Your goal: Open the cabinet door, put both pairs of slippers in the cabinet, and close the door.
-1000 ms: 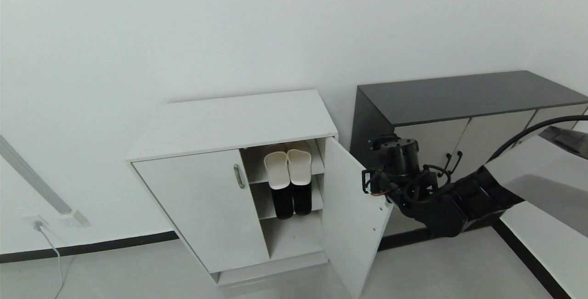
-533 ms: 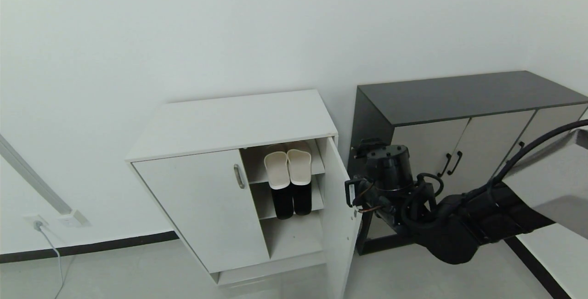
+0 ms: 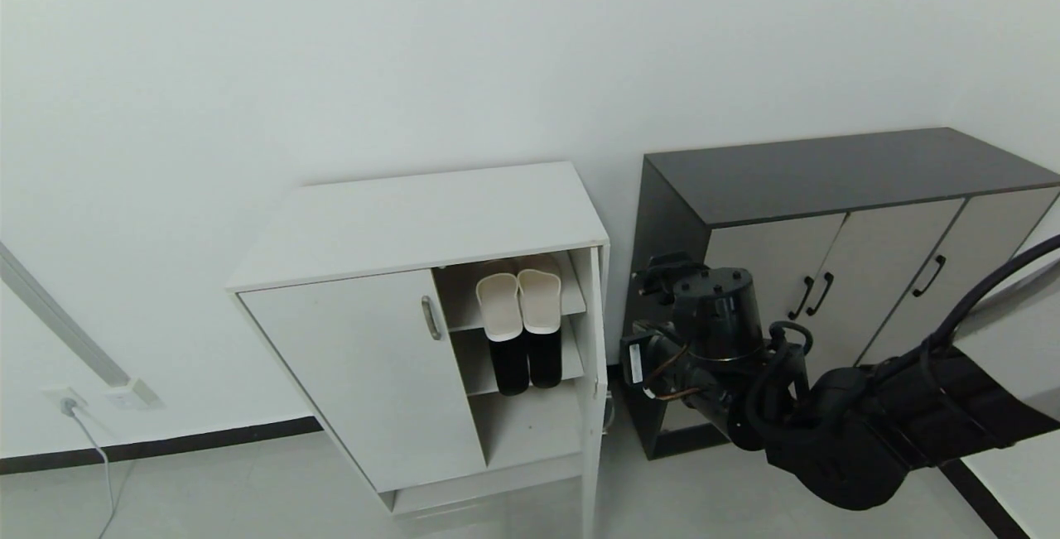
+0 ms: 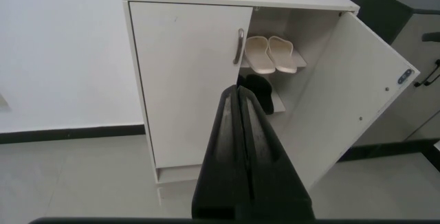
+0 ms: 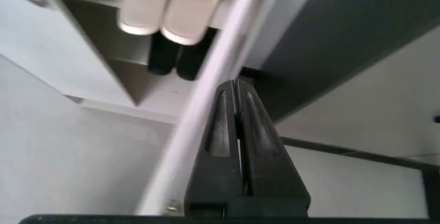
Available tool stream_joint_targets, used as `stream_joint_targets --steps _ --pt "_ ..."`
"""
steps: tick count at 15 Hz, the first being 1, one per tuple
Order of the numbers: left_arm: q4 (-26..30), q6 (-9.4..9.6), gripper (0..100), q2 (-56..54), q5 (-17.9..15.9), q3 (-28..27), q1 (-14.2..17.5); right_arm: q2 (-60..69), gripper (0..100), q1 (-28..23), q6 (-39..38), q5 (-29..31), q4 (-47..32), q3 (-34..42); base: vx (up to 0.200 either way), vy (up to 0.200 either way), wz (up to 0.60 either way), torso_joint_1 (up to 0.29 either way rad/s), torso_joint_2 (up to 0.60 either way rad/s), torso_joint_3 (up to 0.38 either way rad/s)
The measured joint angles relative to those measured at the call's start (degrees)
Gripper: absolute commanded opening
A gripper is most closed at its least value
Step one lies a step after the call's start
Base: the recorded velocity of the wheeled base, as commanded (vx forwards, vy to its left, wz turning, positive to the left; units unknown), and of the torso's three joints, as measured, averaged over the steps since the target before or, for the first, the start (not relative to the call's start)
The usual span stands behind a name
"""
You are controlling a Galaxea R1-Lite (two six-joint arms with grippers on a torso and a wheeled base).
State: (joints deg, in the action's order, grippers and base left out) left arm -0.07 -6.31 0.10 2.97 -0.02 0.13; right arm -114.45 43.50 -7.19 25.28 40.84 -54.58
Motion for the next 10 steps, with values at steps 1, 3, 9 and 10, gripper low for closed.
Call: stream_joint_targets --steps 1,3,9,10 --pt "0.00 0.00 0 0.00 0.00 -0.05 0.00 0.00 0 -0.01 0.00 -0.09 0.07 0.06 0.000 0.000 0.00 0.000 0.00 0.000" --pt "0.00 0.00 0 0.00 0.00 -0.02 0.05 0.02 0 -0.45 0.02 -0.11 0.33 0.11 0.000 0.000 0.00 0.000 0.00 0.000" --pt "0.02 0.00 0 0.00 0.00 0.00 0.00 -0.20 0 -1.38 0.00 -0.73 0.32 0.72 0.000 0.000 0.30 0.000 0.00 0.000" --pt "0.00 0.00 0 0.00 0.00 -0.02 0.07 -0.20 0 -1.55 -0.02 -0.93 0.44 0.72 0.000 0.000 0.60 0.007 0.01 0.007"
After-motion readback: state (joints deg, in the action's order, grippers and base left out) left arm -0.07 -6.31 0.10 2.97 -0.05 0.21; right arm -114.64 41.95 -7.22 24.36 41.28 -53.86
